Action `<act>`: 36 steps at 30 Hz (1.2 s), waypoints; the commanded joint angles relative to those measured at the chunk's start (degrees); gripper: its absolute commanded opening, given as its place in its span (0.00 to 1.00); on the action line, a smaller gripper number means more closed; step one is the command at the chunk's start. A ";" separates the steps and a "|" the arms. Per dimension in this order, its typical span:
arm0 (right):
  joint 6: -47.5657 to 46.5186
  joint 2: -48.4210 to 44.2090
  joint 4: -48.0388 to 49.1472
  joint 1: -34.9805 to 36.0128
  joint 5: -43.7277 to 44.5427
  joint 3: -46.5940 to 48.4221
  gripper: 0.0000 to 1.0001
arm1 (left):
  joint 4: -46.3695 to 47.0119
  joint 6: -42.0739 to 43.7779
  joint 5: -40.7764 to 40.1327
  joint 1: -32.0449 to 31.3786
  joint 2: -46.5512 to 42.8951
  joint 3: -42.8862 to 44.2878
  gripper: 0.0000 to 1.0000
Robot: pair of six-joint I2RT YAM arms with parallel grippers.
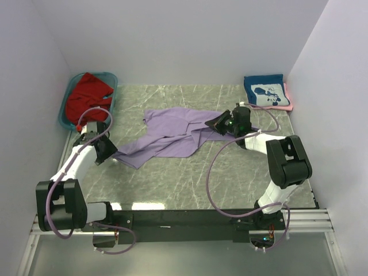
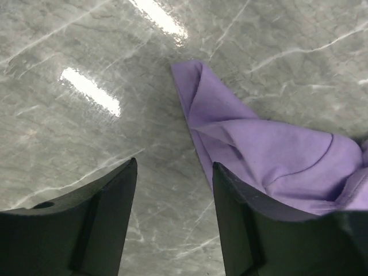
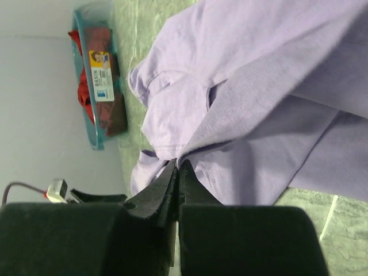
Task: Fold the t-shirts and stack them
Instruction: Flatten the tshirt out
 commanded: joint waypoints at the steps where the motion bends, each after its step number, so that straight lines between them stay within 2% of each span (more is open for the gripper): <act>1: -3.63 -2.87 -0.30 -0.51 -1.08 -0.74 0.00 | 2.60 3.03 2.44 -0.34 -0.06 -0.10 0.59; 6: -0.83 -1.74 5.31 -0.87 -5.11 -2.67 0.00 | 2.44 3.48 0.37 -5.96 -0.86 0.50 0.54; 10: 0.23 -1.03 7.78 -1.22 -6.44 -3.64 0.00 | -0.11 1.55 -0.86 -9.12 2.21 3.49 0.45; 14: 0.15 -1.64 8.58 -1.40 -6.97 -3.91 0.00 | -0.29 -1.17 0.09 -12.03 3.80 4.20 0.45; 20: -1.08 -2.43 8.22 -2.10 -7.58 -4.08 0.00 | 2.44 -4.69 1.42 -12.65 9.86 5.25 0.43; 29: -2.22 -3.40 7.61 -3.06 -7.85 -4.17 0.00 | 11.74 -7.07 -1.30 -12.65 13.37 11.04 0.45; 36: -2.58 -2.96 7.61 -3.50 -8.46 -4.00 0.00 | 16.15 -5.23 -2.62 -12.47 25.22 18.15 0.52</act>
